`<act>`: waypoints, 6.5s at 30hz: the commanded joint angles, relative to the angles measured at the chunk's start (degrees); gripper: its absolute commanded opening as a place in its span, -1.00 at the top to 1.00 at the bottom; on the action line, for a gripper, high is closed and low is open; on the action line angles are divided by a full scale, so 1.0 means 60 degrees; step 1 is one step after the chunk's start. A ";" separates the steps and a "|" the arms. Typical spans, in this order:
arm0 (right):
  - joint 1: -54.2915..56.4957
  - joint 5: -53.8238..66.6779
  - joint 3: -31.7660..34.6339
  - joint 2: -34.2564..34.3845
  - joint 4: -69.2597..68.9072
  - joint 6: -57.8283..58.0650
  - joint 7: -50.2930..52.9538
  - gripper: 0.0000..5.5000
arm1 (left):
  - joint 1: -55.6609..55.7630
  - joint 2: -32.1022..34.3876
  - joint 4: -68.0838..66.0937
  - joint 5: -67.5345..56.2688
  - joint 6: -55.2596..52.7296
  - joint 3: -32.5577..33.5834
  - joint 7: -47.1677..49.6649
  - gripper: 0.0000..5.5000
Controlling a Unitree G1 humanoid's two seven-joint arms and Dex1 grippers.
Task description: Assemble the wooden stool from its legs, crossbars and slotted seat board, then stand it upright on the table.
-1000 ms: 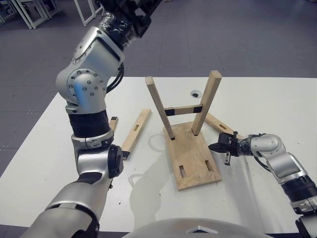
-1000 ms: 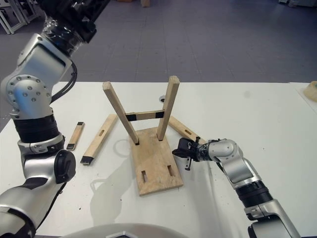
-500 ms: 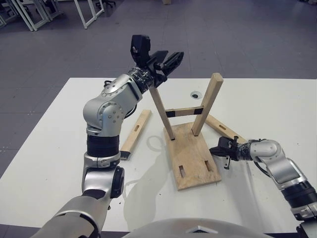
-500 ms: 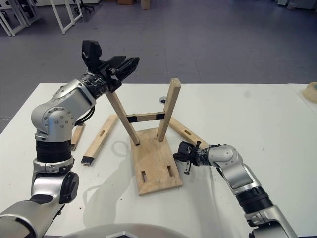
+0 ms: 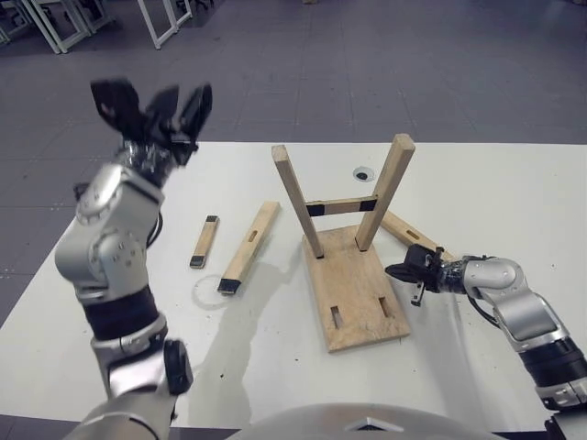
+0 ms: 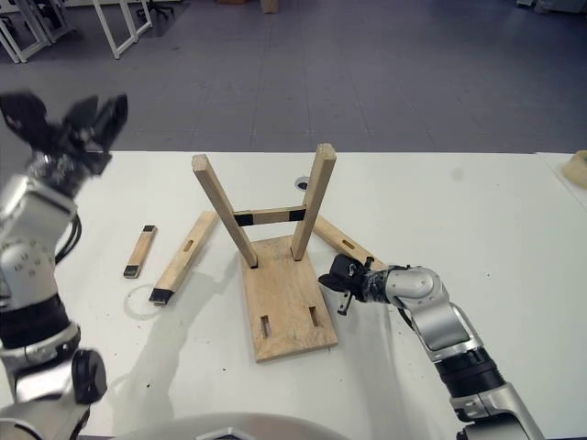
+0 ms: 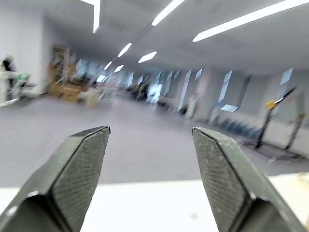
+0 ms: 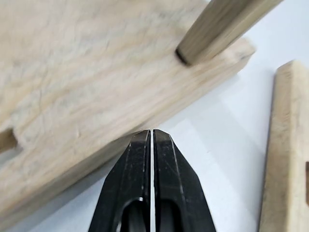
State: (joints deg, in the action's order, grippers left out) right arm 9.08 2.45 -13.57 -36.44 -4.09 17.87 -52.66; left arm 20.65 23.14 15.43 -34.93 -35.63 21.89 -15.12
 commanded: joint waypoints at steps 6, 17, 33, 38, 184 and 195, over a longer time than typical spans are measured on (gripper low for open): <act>0.0043 0.0445 0.0709 0.0553 -0.0586 0.0652 0.1069 0.96 | -0.4346 -0.0371 -0.2075 0.2417 0.3086 -0.0795 -0.0857 -0.15; 0.0015 0.0443 0.0621 0.0478 -0.0834 0.0754 0.0971 0.96 | -0.4156 0.0024 -0.3816 0.2812 0.2312 -0.1077 -0.1229 0.02; 0.1026 0.6436 0.3447 0.0544 -0.3292 0.6232 0.0539 0.73 | -0.2380 -0.0756 -0.1798 0.2504 0.4048 -0.0402 -0.0374 0.51; 0.2423 0.9758 0.4918 0.2009 -0.3135 0.8024 0.2894 0.34 | -0.1193 -0.0716 -0.0028 0.2560 0.5259 -0.1035 -0.0528 0.51; 0.2234 0.1682 0.3050 0.2770 0.2771 0.2468 0.7092 0.27 | -0.2251 -0.0607 0.0074 0.3568 0.5147 -0.2278 -0.0620 0.02; 0.4541 0.3109 0.4747 0.2879 -0.0435 0.2833 0.7508 0.27 | -0.2409 -0.0618 0.0195 0.3553 0.5122 -0.2187 -0.0602 0.02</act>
State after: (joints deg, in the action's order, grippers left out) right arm 33.01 19.32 12.64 -18.50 -3.83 34.12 -8.43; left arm 6.54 19.45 16.41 -14.15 -4.24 8.72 -19.20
